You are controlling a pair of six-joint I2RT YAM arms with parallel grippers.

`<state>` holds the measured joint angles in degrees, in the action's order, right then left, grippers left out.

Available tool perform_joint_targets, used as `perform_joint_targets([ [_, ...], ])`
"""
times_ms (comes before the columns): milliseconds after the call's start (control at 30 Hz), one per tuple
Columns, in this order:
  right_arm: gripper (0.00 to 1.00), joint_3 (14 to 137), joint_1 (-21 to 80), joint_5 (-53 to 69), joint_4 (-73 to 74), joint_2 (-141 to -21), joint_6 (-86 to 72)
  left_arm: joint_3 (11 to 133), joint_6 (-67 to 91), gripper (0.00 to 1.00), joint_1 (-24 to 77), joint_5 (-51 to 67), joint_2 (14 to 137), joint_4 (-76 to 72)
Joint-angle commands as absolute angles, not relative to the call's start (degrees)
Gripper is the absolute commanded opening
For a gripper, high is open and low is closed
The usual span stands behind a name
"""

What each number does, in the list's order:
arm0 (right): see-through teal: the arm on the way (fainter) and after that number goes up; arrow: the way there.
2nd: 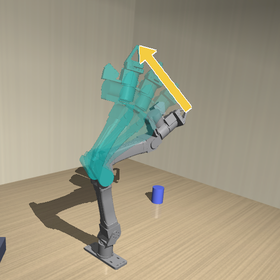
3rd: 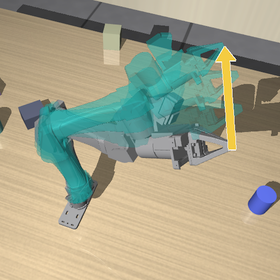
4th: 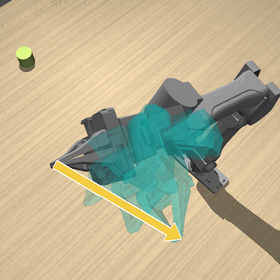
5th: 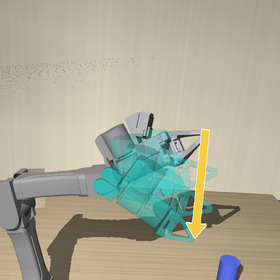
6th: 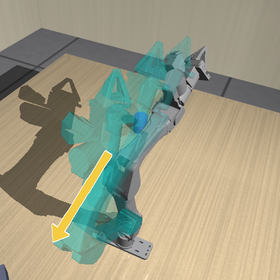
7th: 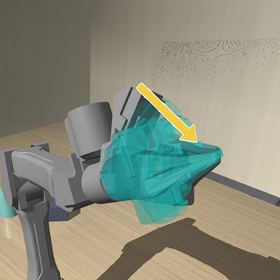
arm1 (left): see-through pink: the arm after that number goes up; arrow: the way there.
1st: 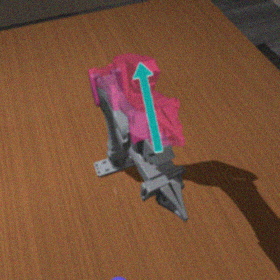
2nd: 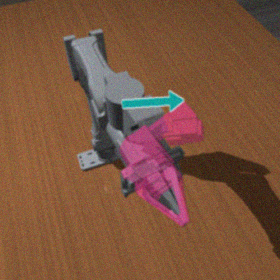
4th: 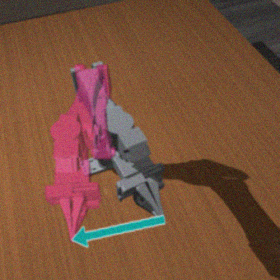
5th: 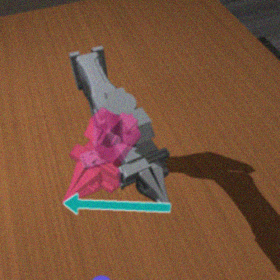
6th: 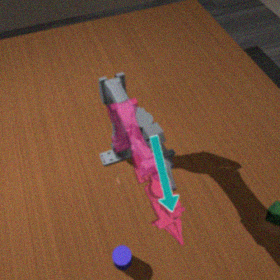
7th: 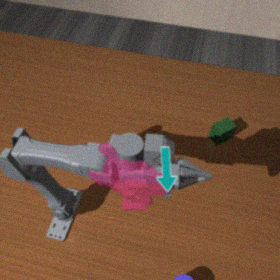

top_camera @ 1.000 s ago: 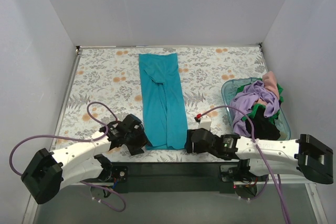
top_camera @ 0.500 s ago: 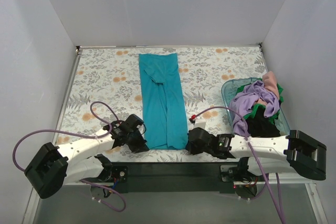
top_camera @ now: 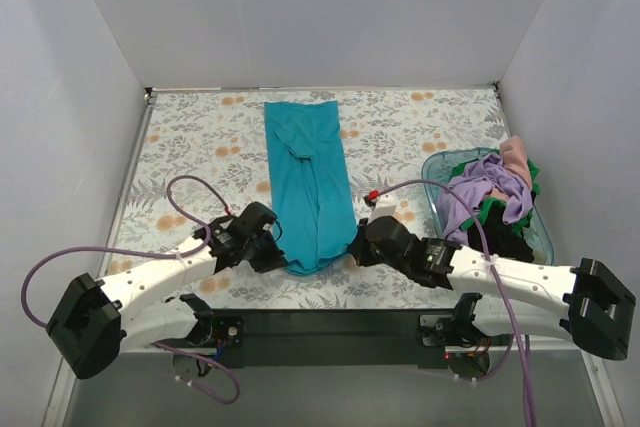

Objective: Fold and stack the t-shirts
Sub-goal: Fold the tshirt

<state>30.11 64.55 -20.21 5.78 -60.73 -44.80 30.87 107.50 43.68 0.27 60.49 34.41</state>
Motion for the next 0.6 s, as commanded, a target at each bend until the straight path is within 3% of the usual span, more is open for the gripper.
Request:
perform_joint_targets([
  [0, 0.01, 35.8, 59.3, -20.3, 3.2, -62.3, -37.6, 37.8, 107.0, 0.00, 43.8, -6.8, 63.3, 34.9],
  [167, 0.01, 42.0, 53.6, -15.0, 0.5, -67.1, -31.5, 44.7, 105.6, 0.00, 41.4, -11.6, 70.5, 34.1],
  [567, 0.01, 57.5, 41.7, -5.0, -3.9, -82.5, -23.6, 58.5, 98.2, 0.00, 29.9, -10.2, 83.3, 29.2],
])
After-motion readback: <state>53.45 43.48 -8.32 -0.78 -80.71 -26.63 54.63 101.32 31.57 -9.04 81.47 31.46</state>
